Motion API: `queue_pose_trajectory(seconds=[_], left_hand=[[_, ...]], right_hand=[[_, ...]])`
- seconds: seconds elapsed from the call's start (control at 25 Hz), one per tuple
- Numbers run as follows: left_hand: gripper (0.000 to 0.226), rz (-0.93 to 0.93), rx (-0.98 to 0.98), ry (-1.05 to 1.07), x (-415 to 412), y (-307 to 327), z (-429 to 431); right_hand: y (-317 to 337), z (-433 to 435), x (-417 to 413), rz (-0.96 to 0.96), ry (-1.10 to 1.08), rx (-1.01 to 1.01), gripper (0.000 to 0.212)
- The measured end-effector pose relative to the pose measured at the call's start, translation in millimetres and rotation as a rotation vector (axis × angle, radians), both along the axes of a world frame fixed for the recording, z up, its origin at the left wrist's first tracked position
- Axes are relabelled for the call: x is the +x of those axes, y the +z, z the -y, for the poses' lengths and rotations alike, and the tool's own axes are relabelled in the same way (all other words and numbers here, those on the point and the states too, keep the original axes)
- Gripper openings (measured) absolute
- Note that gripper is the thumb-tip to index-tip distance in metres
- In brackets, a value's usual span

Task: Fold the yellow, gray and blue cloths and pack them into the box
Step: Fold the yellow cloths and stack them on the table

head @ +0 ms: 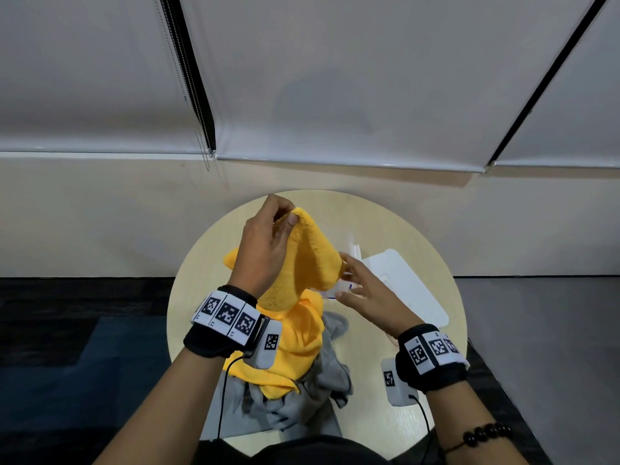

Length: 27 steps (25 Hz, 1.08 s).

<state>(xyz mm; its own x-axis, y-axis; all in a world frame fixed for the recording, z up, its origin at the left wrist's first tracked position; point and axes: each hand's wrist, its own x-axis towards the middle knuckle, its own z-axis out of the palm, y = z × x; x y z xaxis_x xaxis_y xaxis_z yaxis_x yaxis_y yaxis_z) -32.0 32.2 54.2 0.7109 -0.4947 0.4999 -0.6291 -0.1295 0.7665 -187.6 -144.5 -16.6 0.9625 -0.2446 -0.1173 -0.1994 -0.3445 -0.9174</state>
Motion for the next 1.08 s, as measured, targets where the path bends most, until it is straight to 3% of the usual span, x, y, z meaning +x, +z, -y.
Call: queue_pose_trajectory(seconds=[0.12,0.24,0.32,0.6,0.76,1.0,1.08], left_hand=[[0.002,0.009,0.010,-0.017,-4.2,-1.5,2.8],[0.003,-0.029,-0.019,-0.002,-8.4,-1.9,4.4],[0.003,-0.034,-0.043,0.025,-9.5,-3.6,5.0],[0.006,-0.078,-0.062,0.265,-14.3,-29.3,6.7],[0.013,-0.114,-0.040,0.350,-19.2,-44.5,22.7],[0.015,-0.230,0.197,0.345,-31.4,-85.6,49.6],[0.014,-0.243,0.277,0.311,-42.5,-102.4,61.6]], right_hand=[[7.5,0.7,9.1,0.078,-0.111,-0.081,0.060],[5.8,3.2,14.6,0.110,-0.151,-0.154,0.022],[4.6,4.3,12.5,0.130,-0.211,-0.093,0.006],[12.3,14.2,1.0,0.255,-0.358,0.268,0.016],[16.7,11.9,-3.5,0.312,-0.436,0.336,0.016],[-1.4,15.2,-20.1,0.223,-0.627,-0.007,0.002],[-16.7,12.9,-28.2,0.192,-0.733,-0.104,0.008]])
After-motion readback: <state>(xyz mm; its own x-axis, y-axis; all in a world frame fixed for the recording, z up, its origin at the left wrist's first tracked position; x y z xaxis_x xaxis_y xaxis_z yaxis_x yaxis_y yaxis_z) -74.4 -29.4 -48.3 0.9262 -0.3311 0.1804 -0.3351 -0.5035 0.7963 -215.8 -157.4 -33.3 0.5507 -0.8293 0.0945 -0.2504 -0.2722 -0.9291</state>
